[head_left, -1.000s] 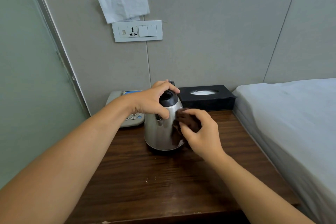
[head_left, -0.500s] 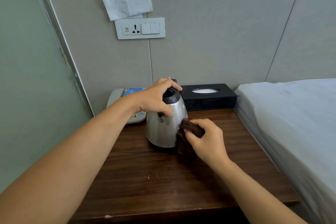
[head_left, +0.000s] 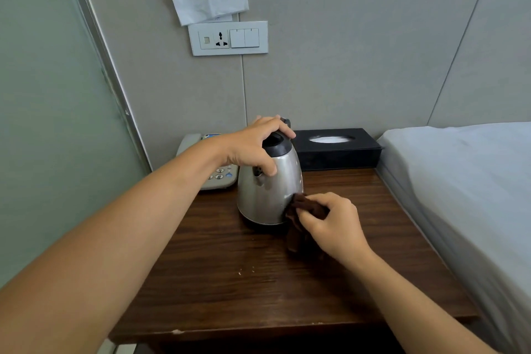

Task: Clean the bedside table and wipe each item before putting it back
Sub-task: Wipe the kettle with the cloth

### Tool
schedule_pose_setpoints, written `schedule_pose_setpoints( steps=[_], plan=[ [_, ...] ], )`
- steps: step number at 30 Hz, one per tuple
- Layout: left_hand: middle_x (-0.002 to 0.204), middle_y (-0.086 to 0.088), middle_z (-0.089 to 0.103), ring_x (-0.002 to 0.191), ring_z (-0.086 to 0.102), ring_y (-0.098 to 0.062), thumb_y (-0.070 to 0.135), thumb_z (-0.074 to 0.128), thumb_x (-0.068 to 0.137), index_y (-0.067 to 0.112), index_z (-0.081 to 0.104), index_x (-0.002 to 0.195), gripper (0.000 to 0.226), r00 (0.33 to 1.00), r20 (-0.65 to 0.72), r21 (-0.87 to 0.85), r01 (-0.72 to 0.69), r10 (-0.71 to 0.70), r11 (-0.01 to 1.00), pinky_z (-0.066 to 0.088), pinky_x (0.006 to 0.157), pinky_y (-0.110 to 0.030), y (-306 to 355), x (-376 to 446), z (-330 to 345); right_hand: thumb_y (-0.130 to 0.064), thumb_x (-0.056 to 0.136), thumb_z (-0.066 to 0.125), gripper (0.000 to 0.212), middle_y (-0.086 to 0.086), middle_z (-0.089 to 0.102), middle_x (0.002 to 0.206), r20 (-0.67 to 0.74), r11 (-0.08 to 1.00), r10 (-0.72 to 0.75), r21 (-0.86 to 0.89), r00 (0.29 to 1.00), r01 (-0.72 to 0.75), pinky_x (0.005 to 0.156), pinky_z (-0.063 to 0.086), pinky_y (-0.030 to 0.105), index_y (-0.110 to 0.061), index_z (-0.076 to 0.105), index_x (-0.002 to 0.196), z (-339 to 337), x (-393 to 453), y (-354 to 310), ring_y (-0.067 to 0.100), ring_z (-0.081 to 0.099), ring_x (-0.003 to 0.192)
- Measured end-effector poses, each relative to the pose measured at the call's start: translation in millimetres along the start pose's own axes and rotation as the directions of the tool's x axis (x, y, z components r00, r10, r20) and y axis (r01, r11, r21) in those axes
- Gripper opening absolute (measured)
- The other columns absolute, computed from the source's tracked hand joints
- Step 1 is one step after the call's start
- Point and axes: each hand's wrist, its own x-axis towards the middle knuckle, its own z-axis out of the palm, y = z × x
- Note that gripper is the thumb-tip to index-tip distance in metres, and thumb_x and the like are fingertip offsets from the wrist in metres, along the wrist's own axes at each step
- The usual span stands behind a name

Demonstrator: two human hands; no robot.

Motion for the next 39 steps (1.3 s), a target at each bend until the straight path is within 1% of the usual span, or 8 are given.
schedule_pose_setpoints(
  steps=[4,8,12,20,23,29,35,39],
  plan=[
    [0.171,0.006,0.003,0.156,0.009,-0.017,0.004,0.077,0.068,0.045,0.045,0.143,0.091,0.988,0.137,0.259,0.031,-0.069,0.965,0.019,0.123,-0.036,5.8,-2.1,-17.0,-0.022,0.088,0.078,0.031,-0.018,0.071,0.106,-0.144,0.993,-0.062,0.086,0.988,0.075,0.088,0.057,0.023,-0.032,0.073,0.117,-10.1,3.2,-12.3,-0.001,0.066,0.102],
    [0.17,0.014,-0.004,0.158,0.008,-0.018,-0.009,0.074,0.069,0.049,0.043,0.143,0.099,0.987,0.137,0.176,0.062,-0.087,0.982,0.033,0.121,-0.042,0.8,-5.6,-17.2,-0.027,0.081,0.086,0.057,-0.018,0.067,0.114,-0.257,0.984,-0.018,0.165,0.966,0.062,0.095,0.054,0.022,-0.027,0.06,0.132,-17.8,19.7,-28.8,-0.003,0.064,0.108],
    [0.169,0.009,0.004,0.157,0.011,-0.015,0.022,0.077,0.063,0.049,0.044,0.14,0.087,0.995,0.085,0.09,-0.051,0.043,0.995,0.022,0.126,-0.04,-10.9,-5.7,-7.6,-0.032,0.078,0.086,0.059,-0.011,0.063,0.118,-0.211,0.978,-0.191,0.042,0.959,0.204,0.093,0.047,0.016,-0.026,0.06,0.131,0.7,35.9,-42.6,0.0,0.059,0.109],
    [0.151,0.009,0.027,0.148,0.028,-0.017,0.024,0.07,0.063,0.052,0.042,0.139,0.085,0.997,-0.011,0.09,-0.07,0.071,0.994,0.03,0.123,-0.046,-22.0,-6.5,2.0,-0.018,0.071,0.087,0.053,-0.002,0.061,0.117,-0.026,0.819,-0.51,-0.32,0.86,0.476,0.076,0.057,0.04,-0.017,0.069,0.12,43.7,-3.1,-1.1,0.024,0.057,0.098],
    [0.15,0.005,0.029,0.146,0.03,-0.018,0.022,0.069,0.063,0.049,0.044,0.139,0.084,0.997,-0.016,0.084,-0.07,0.072,0.994,0.031,0.122,-0.045,-19.6,-7.4,1.3,-0.023,0.072,0.086,0.047,-0.007,0.063,0.11,0.075,0.79,-0.51,-0.355,0.857,0.501,0.072,0.058,0.043,-0.022,0.071,0.117,37.8,-6.0,-4.5,0.021,0.059,0.094],
    [0.15,0.008,0.031,0.145,0.031,-0.015,0.014,0.068,0.068,0.044,0.051,0.14,0.08,0.998,-0.019,0.001,-0.052,0.052,0.999,0.038,0.118,-0.047,-21.3,-10.9,1.4,-0.02,0.084,0.082,0.04,0.001,0.064,0.114,-0.198,0.871,-0.481,-0.22,0.854,0.439,0.085,0.058,0.036,-0.015,0.072,0.122,36.9,6.7,-28.0,0.02,0.063,0.103],
    [0.15,0.007,0.03,0.145,0.03,-0.016,0.009,0.065,0.071,0.041,0.052,0.139,0.077,0.999,-0.024,-0.015,-0.045,0.044,0.999,0.039,0.114,-0.037,-18.6,-11.0,2.2,-0.031,0.085,0.082,0.031,-0.006,0.062,0.099,0.14,0.866,-0.396,-0.271,0.907,0.42,0.076,0.059,0.044,-0.026,0.078,0.115,37.6,-9.5,-16.8,0.019,0.064,0.091],
    [0.15,0.005,0.031,0.144,0.033,-0.017,0.013,0.065,0.067,0.044,0.053,0.134,0.075,0.998,-0.026,-0.011,-0.05,0.05,0.999,0.036,0.118,-0.039,-17.7,-12.0,1.2,-0.029,0.086,0.08,0.022,-0.011,0.061,0.094,-0.061,0.934,-0.342,-0.133,0.938,0.332,0.078,0.052,0.023,-0.031,0.079,0.108,31.1,1.4,-36.2,0.005,0.061,0.088]
  ],
)
